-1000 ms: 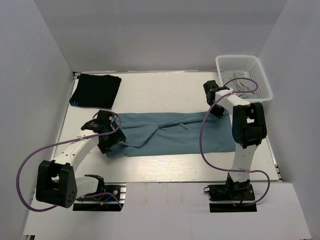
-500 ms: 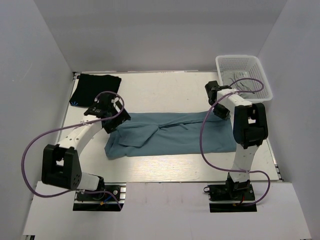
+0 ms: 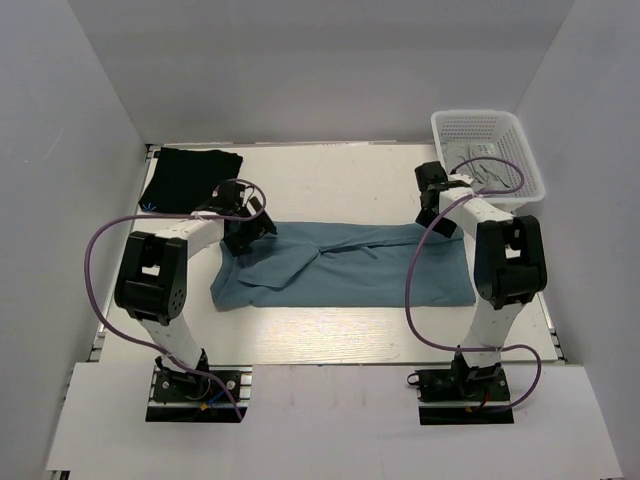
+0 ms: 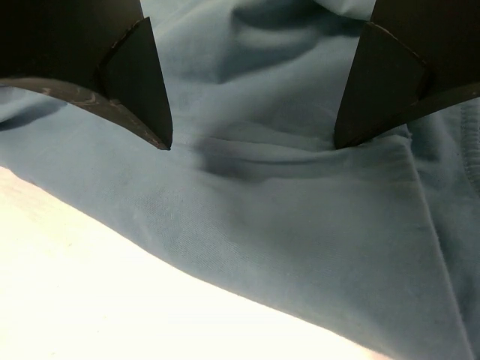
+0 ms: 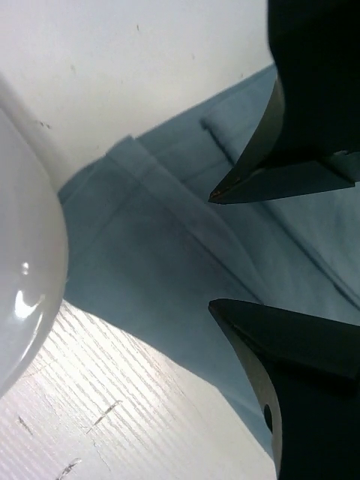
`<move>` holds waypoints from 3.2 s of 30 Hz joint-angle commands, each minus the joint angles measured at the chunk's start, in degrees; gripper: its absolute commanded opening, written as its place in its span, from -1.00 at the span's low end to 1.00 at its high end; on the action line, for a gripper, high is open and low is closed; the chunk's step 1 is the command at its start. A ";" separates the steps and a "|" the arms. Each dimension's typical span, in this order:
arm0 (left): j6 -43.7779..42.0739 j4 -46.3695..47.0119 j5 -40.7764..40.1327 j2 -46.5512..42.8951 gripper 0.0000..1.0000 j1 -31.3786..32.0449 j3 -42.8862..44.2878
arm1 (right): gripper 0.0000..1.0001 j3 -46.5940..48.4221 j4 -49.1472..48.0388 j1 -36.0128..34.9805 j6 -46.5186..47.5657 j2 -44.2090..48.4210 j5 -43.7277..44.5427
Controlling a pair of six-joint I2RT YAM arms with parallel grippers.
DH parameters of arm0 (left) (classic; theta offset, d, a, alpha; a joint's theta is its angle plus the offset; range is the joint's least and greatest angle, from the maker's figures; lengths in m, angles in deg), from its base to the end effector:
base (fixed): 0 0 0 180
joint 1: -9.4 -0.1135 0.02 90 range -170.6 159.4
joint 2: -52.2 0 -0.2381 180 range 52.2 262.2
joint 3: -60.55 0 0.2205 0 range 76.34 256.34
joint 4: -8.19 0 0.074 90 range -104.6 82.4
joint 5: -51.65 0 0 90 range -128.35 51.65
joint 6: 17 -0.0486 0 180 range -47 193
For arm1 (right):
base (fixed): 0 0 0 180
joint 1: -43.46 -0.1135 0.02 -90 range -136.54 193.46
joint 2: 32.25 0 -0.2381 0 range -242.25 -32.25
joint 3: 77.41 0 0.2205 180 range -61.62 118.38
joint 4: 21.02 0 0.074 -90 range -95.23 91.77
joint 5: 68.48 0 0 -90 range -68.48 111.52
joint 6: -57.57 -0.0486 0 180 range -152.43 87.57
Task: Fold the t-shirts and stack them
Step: Fold the other side of the tshirt into a rectangle, then rotate the tshirt 90 degrees
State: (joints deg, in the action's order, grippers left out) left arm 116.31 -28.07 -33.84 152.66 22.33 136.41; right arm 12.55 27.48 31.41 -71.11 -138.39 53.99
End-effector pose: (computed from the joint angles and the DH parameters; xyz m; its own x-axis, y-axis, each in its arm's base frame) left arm 0.3143 -0.0761 0.1489 -0.7981 -0.5184 -0.3072 -0.3945 0.8348 -0.3840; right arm 0.3449 0.0470 0.1768 -0.6599 0.3983 -0.6372 0.5903 0.7995 -0.1116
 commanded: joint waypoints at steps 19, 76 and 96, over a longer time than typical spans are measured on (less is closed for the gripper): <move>-1.12 -10.73 -14.53 11.86 1.00 -0.98 2.24 | 0.40 -16.25 -19.94 6.96 -7.55 8.67 -2.32; -1.65 -14.86 -14.88 13.43 1.00 -0.37 10.14 | 0.58 -17.20 -8.97 8.80 -2.55 17.99 -7.40; -5.25 -19.61 -12.87 32.15 1.00 -0.36 38.57 | 0.73 -31.76 -19.62 2.83 -3.57 13.50 -21.75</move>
State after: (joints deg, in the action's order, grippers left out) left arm 111.83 -51.61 -49.05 175.68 22.87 170.53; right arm -11.49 3.00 35.14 -69.58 -126.15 33.49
